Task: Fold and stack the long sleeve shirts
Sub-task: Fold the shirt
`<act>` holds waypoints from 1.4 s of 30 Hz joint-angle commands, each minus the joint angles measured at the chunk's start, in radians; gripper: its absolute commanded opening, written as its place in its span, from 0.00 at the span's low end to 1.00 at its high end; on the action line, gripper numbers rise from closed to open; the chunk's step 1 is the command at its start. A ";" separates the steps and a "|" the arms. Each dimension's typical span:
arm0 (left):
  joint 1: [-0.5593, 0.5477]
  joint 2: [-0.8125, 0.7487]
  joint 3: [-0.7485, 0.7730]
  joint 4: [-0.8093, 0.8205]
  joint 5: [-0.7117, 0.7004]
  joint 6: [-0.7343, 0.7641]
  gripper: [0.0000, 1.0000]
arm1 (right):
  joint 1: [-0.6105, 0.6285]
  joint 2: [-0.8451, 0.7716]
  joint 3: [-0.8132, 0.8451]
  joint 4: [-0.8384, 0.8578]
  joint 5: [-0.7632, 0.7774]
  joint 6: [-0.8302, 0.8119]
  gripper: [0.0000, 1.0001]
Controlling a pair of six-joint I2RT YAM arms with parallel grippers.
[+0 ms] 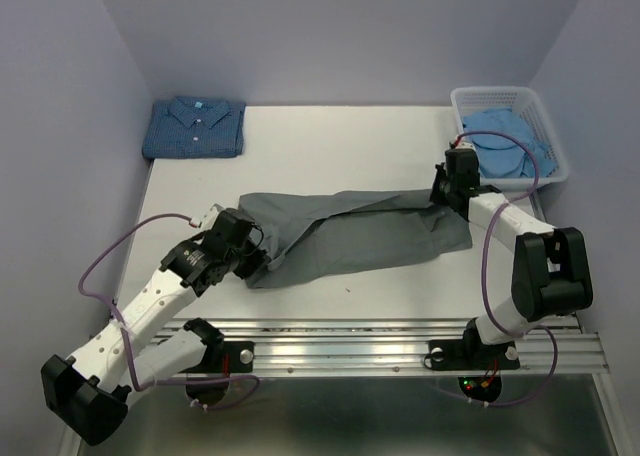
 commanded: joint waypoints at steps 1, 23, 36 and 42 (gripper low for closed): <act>-0.048 -0.006 0.030 -0.056 0.008 -0.048 0.00 | -0.008 -0.041 -0.043 0.015 0.014 0.051 0.06; -0.163 0.178 0.293 -0.316 0.103 0.134 0.03 | -0.008 -0.012 0.051 -0.003 0.105 0.038 0.08; -0.172 0.164 0.138 -0.208 0.226 0.206 0.08 | -0.008 -0.038 -0.104 0.365 -0.056 -0.249 0.11; -0.174 0.161 0.110 -0.210 0.240 0.226 0.13 | -0.008 -0.063 -0.179 0.250 0.247 -0.214 0.14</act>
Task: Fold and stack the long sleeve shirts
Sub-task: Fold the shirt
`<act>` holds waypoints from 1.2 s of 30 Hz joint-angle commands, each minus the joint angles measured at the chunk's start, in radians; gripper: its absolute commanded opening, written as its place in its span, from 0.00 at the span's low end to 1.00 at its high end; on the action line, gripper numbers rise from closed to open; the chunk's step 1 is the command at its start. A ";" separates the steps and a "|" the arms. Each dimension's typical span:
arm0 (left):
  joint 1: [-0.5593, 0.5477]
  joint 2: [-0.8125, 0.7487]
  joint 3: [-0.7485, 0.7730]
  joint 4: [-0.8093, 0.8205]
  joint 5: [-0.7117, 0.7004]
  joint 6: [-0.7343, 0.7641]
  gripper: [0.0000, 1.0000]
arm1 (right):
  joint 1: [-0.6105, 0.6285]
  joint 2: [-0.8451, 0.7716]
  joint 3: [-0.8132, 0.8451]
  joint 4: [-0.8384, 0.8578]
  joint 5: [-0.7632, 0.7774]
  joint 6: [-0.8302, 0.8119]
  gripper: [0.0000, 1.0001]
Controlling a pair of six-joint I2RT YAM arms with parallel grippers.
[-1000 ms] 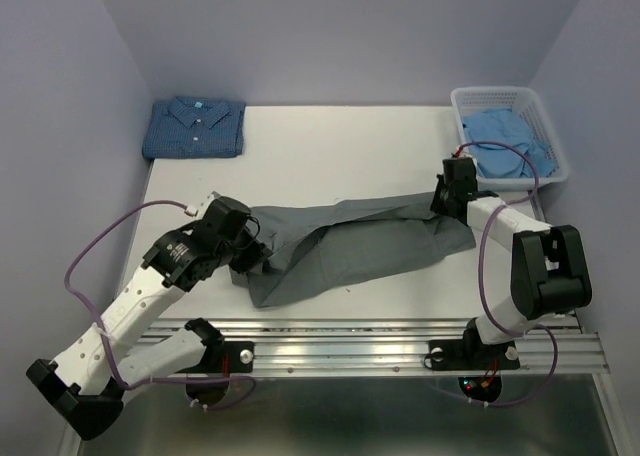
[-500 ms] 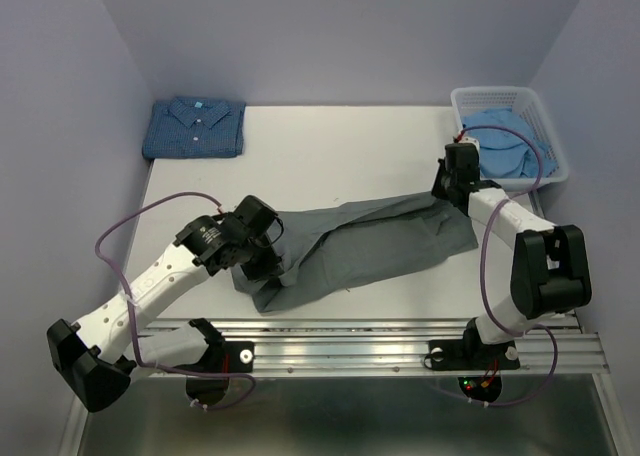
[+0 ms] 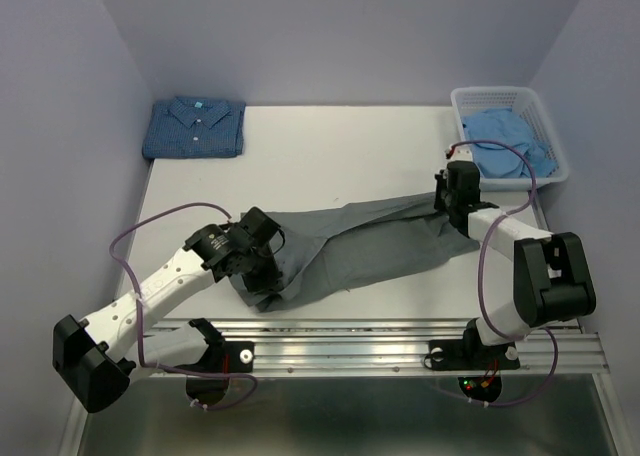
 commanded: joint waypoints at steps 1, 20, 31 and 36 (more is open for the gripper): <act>-0.009 -0.019 -0.011 -0.001 0.023 0.034 0.16 | -0.008 -0.049 -0.022 -0.041 0.248 0.007 0.20; 0.017 0.272 0.417 0.145 -0.234 0.300 0.99 | -0.008 -0.154 0.212 -0.403 -0.425 0.286 1.00; 0.200 0.377 0.158 0.479 -0.151 0.329 0.99 | -0.008 0.127 0.255 -0.431 -0.261 0.264 1.00; 0.342 0.466 0.090 0.633 -0.144 0.367 0.99 | -0.008 0.287 0.312 -0.418 -0.134 0.220 1.00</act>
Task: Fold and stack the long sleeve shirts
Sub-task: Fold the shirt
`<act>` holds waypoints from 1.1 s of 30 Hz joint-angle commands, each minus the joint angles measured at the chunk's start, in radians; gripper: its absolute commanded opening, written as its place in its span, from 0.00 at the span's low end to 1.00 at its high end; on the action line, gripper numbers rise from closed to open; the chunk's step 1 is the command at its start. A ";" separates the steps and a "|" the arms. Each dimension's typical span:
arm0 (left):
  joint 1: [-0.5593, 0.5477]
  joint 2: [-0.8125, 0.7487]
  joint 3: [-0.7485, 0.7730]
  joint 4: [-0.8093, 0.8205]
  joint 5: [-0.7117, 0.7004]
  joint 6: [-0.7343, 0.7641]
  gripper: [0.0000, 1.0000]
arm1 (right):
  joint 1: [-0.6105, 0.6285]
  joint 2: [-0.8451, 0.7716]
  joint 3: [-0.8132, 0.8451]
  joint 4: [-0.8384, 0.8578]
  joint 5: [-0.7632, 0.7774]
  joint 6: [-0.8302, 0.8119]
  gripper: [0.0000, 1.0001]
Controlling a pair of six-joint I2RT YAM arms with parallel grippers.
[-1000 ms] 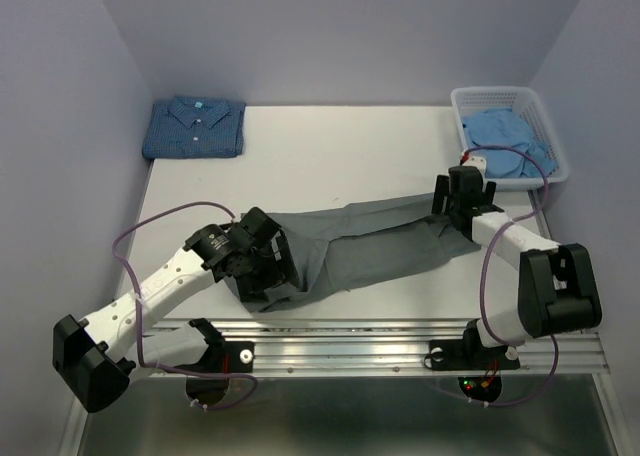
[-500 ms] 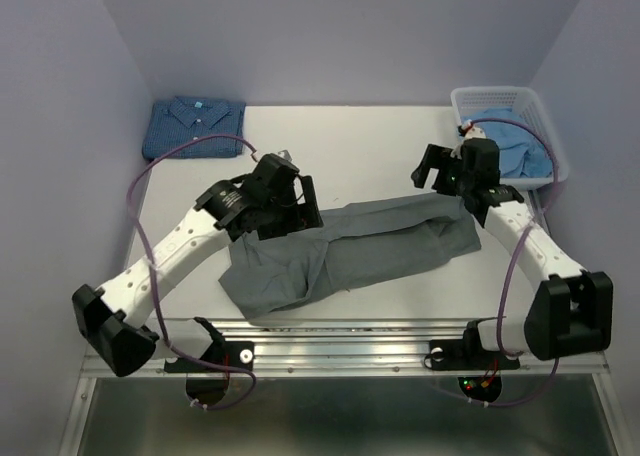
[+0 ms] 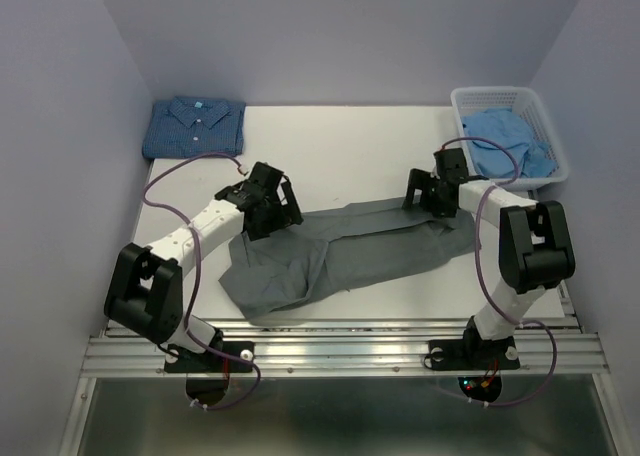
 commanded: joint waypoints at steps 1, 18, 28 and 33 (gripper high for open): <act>0.109 0.074 -0.028 0.174 0.000 0.054 0.99 | -0.003 0.106 0.097 0.012 0.147 -0.043 1.00; 0.307 0.515 0.216 0.181 -0.006 0.115 0.99 | -0.013 0.385 0.345 0.188 -0.090 -0.135 1.00; 0.385 0.749 0.679 0.026 -0.056 0.202 0.99 | -0.002 0.303 0.272 0.269 -0.176 -0.032 1.00; 0.385 0.604 0.644 0.029 -0.041 0.204 0.99 | 0.029 0.272 0.419 0.116 -0.078 -0.188 1.00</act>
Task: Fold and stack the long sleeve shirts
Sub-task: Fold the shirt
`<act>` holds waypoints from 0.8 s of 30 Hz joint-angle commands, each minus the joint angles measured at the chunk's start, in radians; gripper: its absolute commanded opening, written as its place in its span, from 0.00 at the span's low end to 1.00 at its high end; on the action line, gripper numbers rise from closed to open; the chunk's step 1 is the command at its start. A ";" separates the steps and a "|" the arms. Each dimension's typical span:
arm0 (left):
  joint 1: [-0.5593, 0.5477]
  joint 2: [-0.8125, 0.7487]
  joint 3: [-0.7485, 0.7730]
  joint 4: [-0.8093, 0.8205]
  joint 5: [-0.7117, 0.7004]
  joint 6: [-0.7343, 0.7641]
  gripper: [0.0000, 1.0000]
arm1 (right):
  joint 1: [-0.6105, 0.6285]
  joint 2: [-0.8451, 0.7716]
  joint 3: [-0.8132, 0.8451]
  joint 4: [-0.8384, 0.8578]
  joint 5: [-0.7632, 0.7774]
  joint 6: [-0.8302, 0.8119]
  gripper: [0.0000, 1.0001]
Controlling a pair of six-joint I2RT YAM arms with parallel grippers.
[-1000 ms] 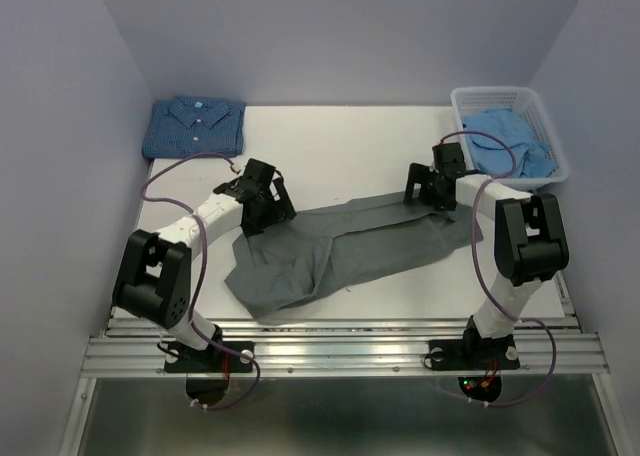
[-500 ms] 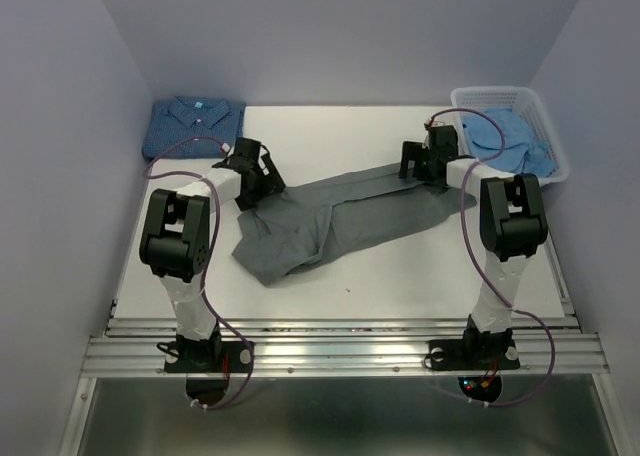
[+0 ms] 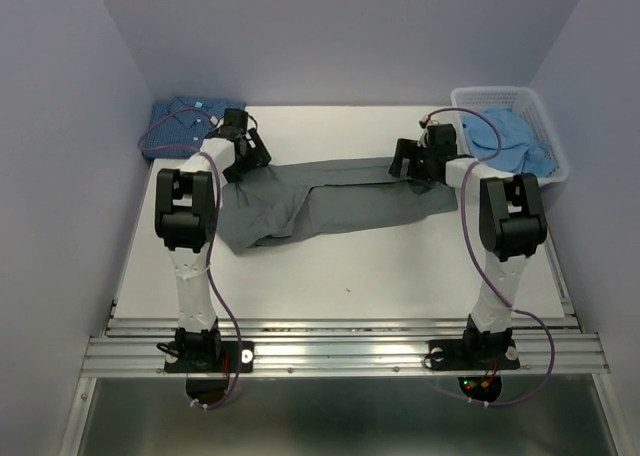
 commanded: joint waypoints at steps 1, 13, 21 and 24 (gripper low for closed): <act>0.006 -0.162 -0.035 -0.086 -0.037 0.026 0.99 | 0.051 -0.072 0.110 -0.149 0.073 -0.133 1.00; 0.242 -0.824 -0.410 -0.249 -0.189 -0.104 0.99 | 0.695 -0.174 0.238 -0.256 0.004 -0.563 1.00; 0.411 -1.014 -0.516 -0.316 -0.161 0.041 0.99 | 0.953 0.197 0.714 -0.431 0.012 -0.701 1.00; 0.438 -1.028 -0.535 -0.312 -0.137 0.057 0.99 | 0.962 0.371 0.961 -0.532 0.071 -0.699 1.00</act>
